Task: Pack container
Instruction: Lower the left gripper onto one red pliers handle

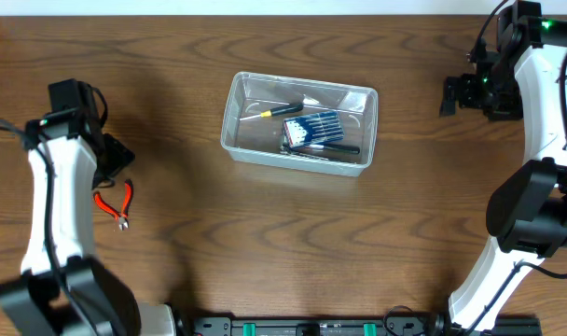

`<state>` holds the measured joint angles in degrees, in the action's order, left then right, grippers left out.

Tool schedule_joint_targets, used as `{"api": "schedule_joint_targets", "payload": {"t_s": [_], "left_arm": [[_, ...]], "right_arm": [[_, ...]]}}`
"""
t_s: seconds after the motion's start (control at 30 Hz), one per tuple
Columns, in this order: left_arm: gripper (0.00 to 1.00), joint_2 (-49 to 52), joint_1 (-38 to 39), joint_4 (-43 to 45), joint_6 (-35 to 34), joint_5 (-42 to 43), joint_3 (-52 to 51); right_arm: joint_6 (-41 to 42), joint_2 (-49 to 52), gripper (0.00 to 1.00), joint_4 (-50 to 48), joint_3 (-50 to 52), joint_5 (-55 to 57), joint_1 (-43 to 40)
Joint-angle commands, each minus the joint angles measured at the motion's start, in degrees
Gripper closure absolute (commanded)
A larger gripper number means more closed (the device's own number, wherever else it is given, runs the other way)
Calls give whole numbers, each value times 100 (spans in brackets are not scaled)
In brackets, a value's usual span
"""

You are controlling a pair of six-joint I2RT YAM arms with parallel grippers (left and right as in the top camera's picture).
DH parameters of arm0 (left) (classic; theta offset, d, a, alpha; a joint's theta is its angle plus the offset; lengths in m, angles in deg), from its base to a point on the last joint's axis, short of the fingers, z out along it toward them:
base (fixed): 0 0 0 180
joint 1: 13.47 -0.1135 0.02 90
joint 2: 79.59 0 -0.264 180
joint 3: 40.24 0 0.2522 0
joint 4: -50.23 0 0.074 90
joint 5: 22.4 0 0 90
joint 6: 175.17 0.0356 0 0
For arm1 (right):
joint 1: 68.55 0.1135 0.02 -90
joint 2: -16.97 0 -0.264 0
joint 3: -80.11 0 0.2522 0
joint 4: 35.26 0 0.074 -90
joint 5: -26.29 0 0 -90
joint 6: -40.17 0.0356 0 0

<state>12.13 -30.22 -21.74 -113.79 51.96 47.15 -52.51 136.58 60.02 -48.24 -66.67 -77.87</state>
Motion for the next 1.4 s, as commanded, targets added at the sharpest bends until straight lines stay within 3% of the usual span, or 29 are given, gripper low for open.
{"api": "schedule_joint_targets", "payload": {"t_s": [0.0, 0.37, 0.5, 0.7, 1.37], "left_arm": [[1, 503, -28, 173, 284, 164, -39], [1, 1744, -28, 588, 2188, 625, -39], [1, 1867, -33, 695, 3040, 1226, -72], [1, 1878, -33, 977, 3611, 1550, -323], [1, 1875, -407, 1421, 3805, 1672, -955]], "right_arm": [[-129, 11, 1, 35, 11, 94, -50], [-127, 11, 1, 72, 11, 278, -50], [-127, 11, 1, 76, 11, 278, -50], [-127, 11, 1, 83, 11, 321, -50], [-127, 11, 1, 212, 11, 619, -50]]}}
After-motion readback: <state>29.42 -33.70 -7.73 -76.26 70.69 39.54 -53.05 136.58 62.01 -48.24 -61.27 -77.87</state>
